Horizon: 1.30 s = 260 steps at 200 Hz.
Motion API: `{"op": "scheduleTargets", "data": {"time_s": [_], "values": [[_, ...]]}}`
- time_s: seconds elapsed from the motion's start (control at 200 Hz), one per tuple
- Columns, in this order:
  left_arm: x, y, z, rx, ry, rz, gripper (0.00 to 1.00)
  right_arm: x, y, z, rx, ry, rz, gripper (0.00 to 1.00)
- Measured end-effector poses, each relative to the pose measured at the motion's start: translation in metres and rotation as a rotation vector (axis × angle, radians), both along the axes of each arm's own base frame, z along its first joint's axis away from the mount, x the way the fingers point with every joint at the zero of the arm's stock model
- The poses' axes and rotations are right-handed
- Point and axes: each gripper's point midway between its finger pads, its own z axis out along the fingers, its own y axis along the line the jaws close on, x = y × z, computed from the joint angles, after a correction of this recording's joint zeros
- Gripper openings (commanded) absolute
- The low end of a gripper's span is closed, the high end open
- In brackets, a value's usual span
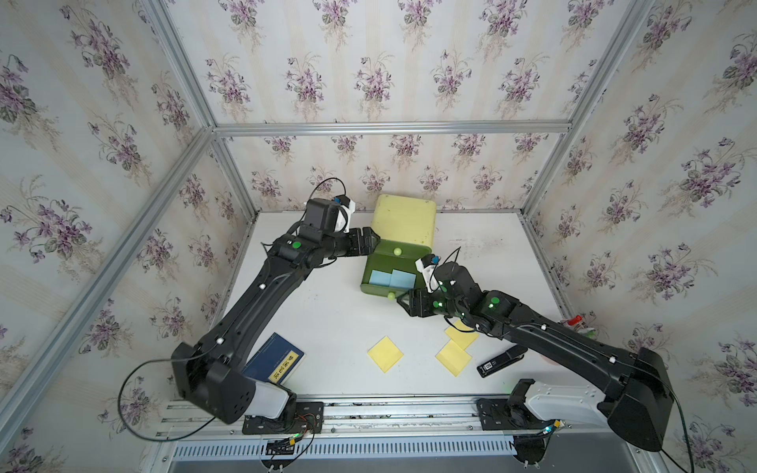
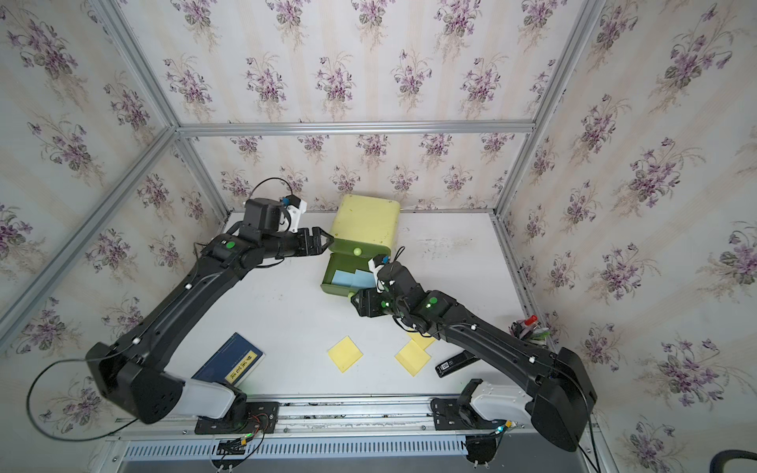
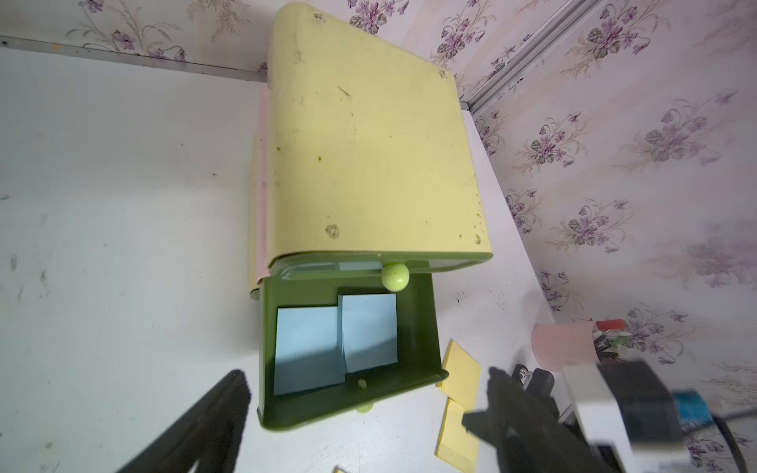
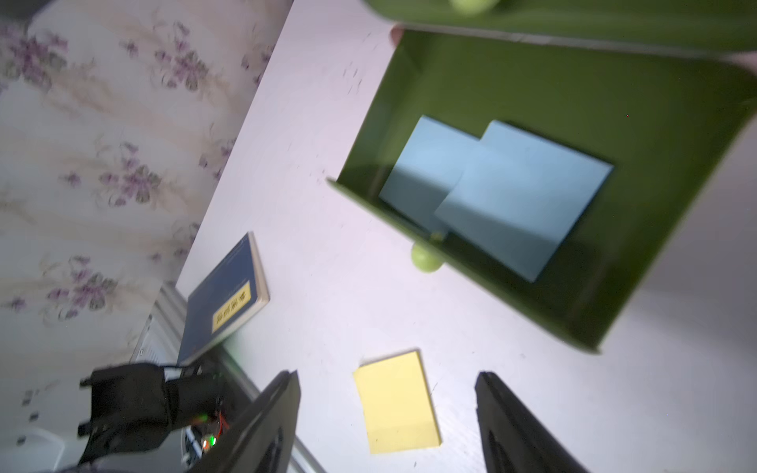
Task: Please put the sticky notes in the drawer by color
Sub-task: Place the sticky notes in the drawer, then close the drawer in the storage box.
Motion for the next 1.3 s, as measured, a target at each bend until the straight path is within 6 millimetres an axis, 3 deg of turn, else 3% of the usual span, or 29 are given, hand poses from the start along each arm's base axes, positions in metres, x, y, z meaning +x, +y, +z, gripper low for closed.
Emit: {"op": "scheduleTargets", "data": {"time_s": [0.095, 0.375, 0.415, 0.475, 0.535, 0.809, 1.054, 1.299], "values": [[0.019, -0.008, -0.017, 0.027, 0.048, -0.015, 0.84, -0.010, 0.010, -0.013, -0.022, 0.000, 0.073, 0.71], [0.066, -0.006, -0.015, 0.139, -0.002, 0.029, 0.83, -0.001, 0.021, -0.049, -0.138, -0.020, 0.148, 0.72], [0.071, -0.007, -0.019, 0.155, 0.001, 0.025, 0.81, 0.003, 0.022, -0.052, -0.154, -0.037, 0.147, 0.73], [0.078, -0.008, -0.029, 0.177, 0.019, 0.020, 0.71, 0.007, 0.024, -0.055, -0.169, -0.044, 0.148, 0.74], [0.083, -0.010, -0.038, 0.195, 0.038, 0.007, 0.70, 0.011, 0.025, -0.059, -0.187, -0.061, 0.150, 0.74], [0.082, -0.021, -0.064, 0.175, 0.084, -0.033, 0.70, 0.033, 0.021, -0.057, -0.242, -0.135, 0.124, 0.75], [0.079, -0.030, -0.065, 0.146, 0.067, -0.049, 0.70, 0.078, -0.002, -0.053, -0.268, -0.157, 0.035, 0.76], [0.077, -0.032, -0.062, 0.141, 0.066, -0.049, 0.71, 0.117, 0.015, -0.041, -0.318, -0.230, 0.009, 0.77]]}}
